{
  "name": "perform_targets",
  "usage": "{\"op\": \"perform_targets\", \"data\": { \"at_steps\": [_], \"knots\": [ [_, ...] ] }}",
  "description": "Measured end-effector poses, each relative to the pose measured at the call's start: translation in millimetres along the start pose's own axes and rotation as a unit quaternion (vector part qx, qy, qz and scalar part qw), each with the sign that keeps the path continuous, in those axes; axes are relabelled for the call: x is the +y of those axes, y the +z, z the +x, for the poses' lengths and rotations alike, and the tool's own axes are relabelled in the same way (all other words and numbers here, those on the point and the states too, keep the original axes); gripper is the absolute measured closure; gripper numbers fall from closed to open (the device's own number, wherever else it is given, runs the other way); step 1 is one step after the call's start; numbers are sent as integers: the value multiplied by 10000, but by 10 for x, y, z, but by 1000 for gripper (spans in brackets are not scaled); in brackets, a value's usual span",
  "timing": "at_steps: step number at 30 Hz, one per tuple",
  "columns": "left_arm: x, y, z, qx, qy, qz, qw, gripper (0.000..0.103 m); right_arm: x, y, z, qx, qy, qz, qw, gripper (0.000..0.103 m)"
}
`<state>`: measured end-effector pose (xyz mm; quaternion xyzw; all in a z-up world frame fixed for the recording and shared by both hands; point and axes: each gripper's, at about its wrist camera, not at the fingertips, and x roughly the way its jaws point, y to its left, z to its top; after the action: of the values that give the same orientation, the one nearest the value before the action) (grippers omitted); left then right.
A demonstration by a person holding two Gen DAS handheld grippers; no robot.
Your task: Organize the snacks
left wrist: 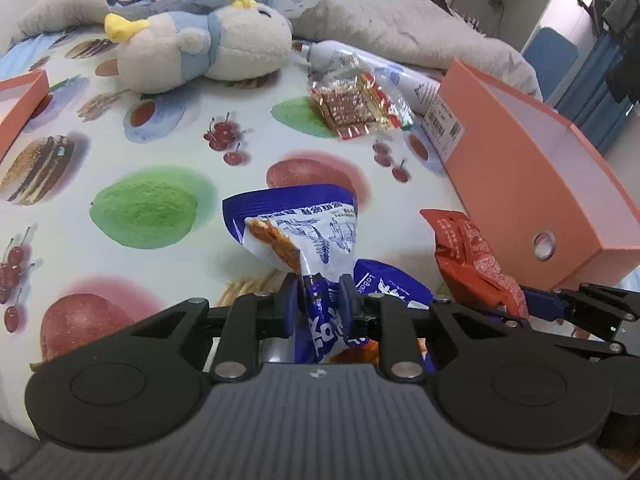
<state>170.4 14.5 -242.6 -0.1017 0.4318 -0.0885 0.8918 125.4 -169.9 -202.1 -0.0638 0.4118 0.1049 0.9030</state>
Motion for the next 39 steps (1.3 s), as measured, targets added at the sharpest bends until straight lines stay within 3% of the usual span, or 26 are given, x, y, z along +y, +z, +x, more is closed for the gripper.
{"op": "perform_targets", "data": {
  "at_steps": [20, 28, 39],
  "knots": [
    [-69, 512, -778, -633, -397, -403, 9964, 82, -199, 546, -824, -743, 137, 278, 9968, 63],
    [-480, 943, -1135, -1061, -704, -154, 9917, 82, -528, 879, -1281, -1325, 28, 375, 9905, 63],
    [-1234, 1596, -1454, -1618, -1012, 312, 9811, 82, -1032, 1271, -1607, -1955, -181, 530, 9791, 63]
  ]
}}
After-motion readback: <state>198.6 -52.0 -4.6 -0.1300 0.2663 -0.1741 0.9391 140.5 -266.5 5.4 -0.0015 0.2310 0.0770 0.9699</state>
